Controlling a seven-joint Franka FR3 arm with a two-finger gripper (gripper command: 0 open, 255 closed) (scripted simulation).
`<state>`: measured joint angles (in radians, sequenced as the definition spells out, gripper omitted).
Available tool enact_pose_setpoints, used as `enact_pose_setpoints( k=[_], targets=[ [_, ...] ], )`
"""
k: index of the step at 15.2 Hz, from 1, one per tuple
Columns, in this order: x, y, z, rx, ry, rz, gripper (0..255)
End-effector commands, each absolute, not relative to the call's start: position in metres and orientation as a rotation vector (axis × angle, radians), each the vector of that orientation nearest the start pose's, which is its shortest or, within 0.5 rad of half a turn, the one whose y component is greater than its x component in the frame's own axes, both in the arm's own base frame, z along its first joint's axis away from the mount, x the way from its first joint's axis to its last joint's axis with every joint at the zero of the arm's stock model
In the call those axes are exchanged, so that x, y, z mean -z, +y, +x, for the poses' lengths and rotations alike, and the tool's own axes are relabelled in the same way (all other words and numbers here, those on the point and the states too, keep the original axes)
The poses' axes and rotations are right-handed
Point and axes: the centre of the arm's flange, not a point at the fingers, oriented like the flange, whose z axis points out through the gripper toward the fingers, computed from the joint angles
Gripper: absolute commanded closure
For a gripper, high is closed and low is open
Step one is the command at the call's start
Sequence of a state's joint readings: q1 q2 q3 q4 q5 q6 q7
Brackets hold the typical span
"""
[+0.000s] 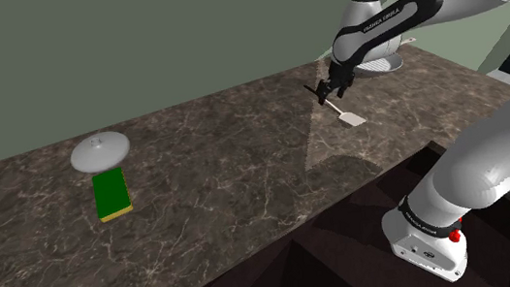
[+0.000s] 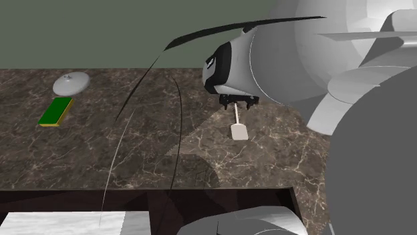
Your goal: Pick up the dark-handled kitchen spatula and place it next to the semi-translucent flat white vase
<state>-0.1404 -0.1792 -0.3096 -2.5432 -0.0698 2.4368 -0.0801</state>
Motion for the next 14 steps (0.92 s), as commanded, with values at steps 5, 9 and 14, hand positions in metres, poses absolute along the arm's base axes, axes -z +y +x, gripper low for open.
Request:
enact_pose_setpoints(
  k=[5, 9, 14],
  targets=[
    [-0.3385, -0.1938, 0.4048, 0.103, 0.495, -3.111, 255],
    [-0.3385, -0.1938, 0.4048, 0.103, 0.495, -3.111, 255],
    [-0.3385, -0.1939, 0.4049, 0.104, 0.495, -3.111, 255]
  ],
)
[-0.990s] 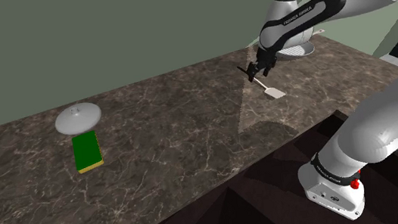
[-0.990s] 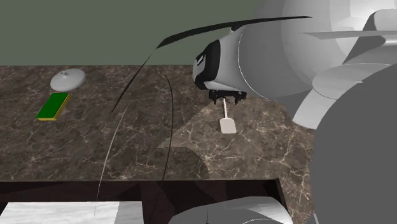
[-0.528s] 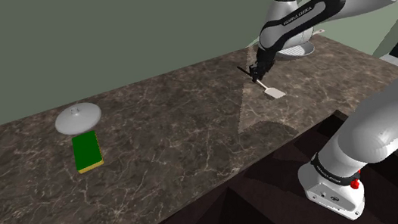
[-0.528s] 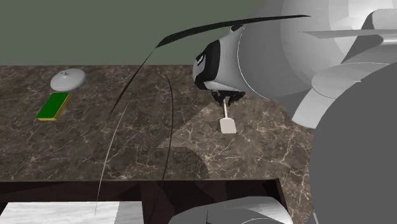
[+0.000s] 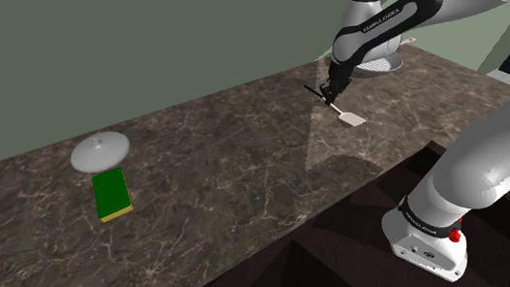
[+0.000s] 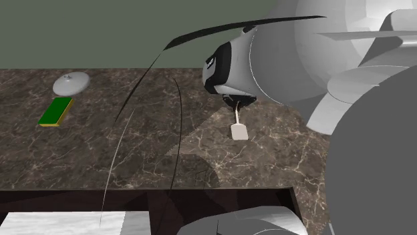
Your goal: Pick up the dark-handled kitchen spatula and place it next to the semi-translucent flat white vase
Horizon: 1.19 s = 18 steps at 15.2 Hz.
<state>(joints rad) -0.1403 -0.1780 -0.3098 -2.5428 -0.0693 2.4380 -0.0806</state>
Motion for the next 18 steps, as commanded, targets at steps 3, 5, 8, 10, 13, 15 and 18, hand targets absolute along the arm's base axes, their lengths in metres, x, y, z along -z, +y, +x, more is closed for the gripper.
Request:
enact_pose_setpoints(
  k=[3, 5, 8, 10, 13, 15, 18],
  targets=[
    [-0.354, -0.194, 0.405, 0.104, 0.495, -3.111, 255],
    [-0.365, -0.194, 0.405, 0.104, 0.495, -3.111, 255],
    [-0.381, -0.194, 0.405, 0.104, 0.495, -3.111, 255],
    [-0.391, -0.194, 0.405, 0.104, 0.495, -3.111, 255],
    [-0.407, -0.194, 0.405, 0.104, 0.495, -3.111, 255],
    [-0.418, -0.194, 0.405, 0.104, 0.495, -3.111, 255],
    [-0.434, -0.194, 0.405, 0.104, 0.495, -3.111, 255]
  ],
)
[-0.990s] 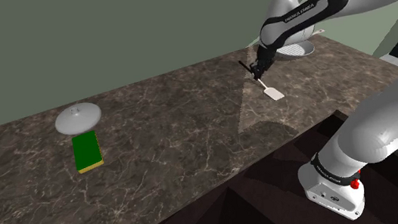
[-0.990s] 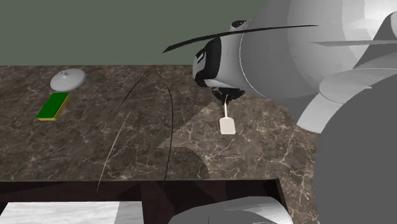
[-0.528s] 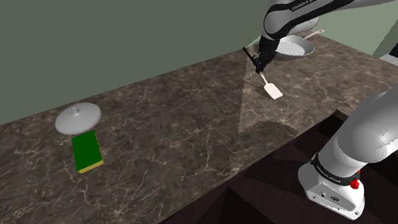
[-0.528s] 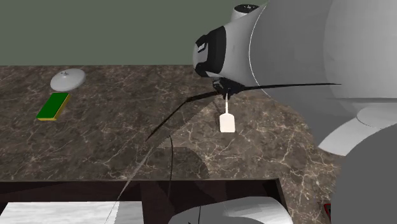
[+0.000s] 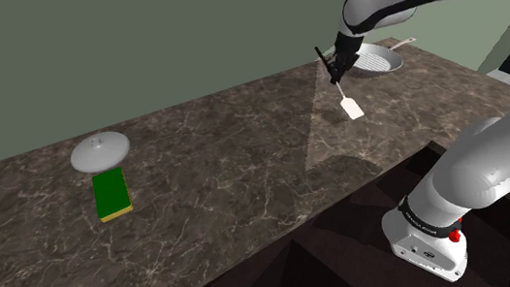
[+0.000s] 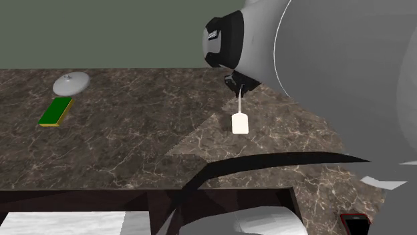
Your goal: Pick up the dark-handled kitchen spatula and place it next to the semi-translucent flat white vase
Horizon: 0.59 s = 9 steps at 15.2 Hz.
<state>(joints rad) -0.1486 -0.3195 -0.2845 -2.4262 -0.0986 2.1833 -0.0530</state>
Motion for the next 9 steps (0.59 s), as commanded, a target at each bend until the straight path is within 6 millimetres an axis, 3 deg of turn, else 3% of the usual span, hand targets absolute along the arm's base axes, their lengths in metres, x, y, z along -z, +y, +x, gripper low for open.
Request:
enact_pose_setpoints(
  k=[1, 9],
  targets=[
    [-0.439, -0.194, 0.405, 0.104, 0.495, -3.111, 255],
    [-0.479, -0.194, 0.405, 0.104, 0.495, -3.111, 255]
  ],
)
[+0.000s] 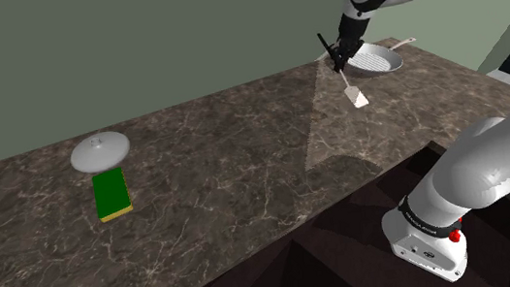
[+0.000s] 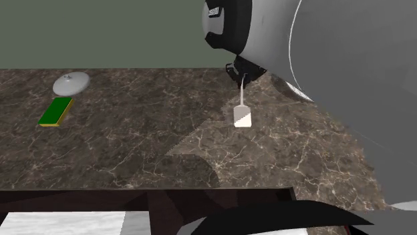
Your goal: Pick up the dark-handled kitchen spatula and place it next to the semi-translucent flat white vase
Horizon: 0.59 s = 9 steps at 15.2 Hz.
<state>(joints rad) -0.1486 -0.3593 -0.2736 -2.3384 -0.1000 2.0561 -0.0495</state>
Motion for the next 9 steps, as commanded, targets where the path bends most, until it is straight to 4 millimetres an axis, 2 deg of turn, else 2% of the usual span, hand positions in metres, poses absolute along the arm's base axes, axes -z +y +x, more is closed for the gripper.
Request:
enact_pose_setpoints(
  k=[1, 9],
  targets=[
    [-0.479, -0.181, 0.406, 0.104, 0.495, -3.111, 255],
    [-0.479, -0.076, 0.418, 0.104, 0.495, -3.111, 255]
  ],
)
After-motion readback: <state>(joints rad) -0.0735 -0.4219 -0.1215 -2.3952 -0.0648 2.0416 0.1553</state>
